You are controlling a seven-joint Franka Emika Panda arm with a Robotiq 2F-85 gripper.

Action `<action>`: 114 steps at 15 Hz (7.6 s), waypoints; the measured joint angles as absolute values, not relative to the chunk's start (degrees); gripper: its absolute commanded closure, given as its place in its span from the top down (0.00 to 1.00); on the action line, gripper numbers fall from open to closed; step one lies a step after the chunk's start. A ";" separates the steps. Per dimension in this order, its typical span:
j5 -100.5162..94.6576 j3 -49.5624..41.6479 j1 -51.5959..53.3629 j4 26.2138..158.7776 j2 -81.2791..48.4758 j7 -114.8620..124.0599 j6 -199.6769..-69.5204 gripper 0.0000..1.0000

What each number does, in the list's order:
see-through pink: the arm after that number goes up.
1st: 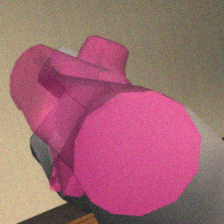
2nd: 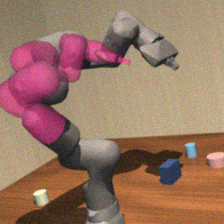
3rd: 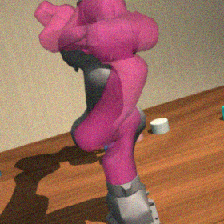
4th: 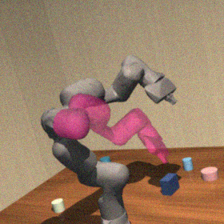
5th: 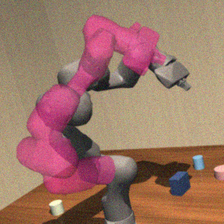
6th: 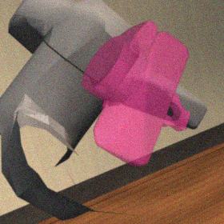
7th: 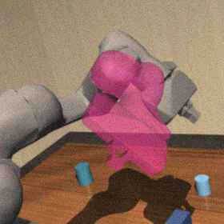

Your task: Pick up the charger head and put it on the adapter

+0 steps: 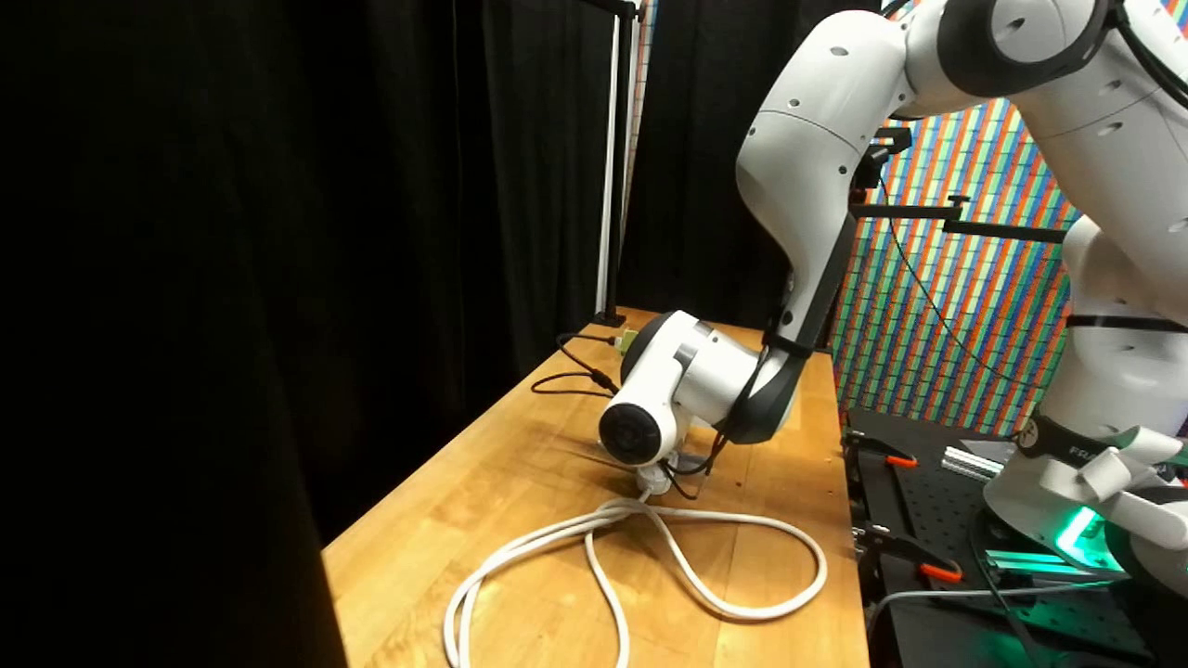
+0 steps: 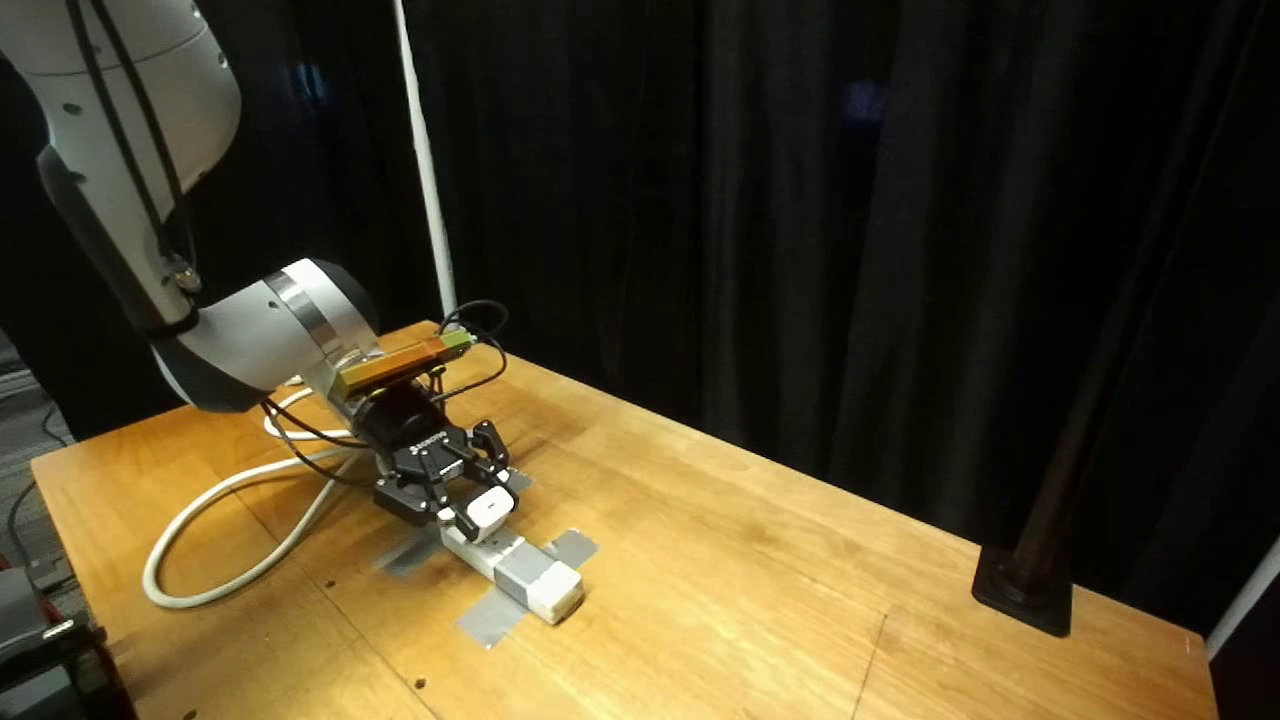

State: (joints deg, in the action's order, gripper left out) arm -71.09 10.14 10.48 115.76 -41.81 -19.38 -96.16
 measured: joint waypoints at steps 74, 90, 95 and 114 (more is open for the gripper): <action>-70.53 6.73 2.72 106.76 -48.41 -16.84 -85.78 0.23; -68.50 4.69 1.25 100.15 -53.04 -20.48 -87.53 0.23; -68.49 4.57 1.16 99.93 -54.06 -21.18 -87.54 0.23; -68.49 5.87 3.12 99.95 -54.80 -21.54 -86.61 0.23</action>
